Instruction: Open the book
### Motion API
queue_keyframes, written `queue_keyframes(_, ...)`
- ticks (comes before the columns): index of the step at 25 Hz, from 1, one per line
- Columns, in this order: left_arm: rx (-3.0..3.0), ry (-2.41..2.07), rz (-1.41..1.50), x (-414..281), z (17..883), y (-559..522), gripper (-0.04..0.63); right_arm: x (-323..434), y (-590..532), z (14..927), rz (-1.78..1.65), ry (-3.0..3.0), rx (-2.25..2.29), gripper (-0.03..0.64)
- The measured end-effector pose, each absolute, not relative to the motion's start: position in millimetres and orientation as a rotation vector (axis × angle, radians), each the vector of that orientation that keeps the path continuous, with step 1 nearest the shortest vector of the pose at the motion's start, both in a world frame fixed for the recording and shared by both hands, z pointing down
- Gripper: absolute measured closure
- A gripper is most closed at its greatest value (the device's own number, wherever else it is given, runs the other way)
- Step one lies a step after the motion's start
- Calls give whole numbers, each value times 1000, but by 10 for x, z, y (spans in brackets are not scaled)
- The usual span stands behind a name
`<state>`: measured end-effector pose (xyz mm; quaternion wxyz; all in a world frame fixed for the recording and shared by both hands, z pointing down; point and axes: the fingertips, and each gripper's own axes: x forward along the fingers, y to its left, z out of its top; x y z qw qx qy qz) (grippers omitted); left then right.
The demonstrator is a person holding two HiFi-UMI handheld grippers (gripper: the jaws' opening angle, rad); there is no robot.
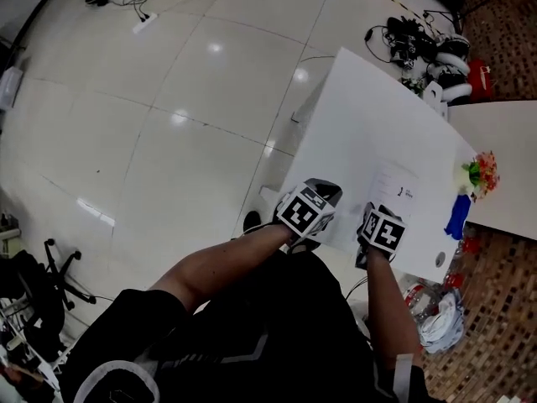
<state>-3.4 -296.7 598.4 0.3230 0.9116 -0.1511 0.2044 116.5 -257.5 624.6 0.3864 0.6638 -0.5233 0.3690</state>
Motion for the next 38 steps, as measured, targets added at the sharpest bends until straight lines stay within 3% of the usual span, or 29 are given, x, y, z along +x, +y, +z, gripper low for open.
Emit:
queue_keyframes(17,2358,-304,523,-97,6158,-3124,600,1213,-2537,6667,1082,-1123,1502,524)
queue_keyframes(25,2375,-320,500,2,6094,-3146,600,1163,-2556,6620,1165,-1216,1549,603)
queue_keyframes(38,2377,-413,531,372,5944,-3103,600,1506,-2403,5759,1340,-1561,1708,618)
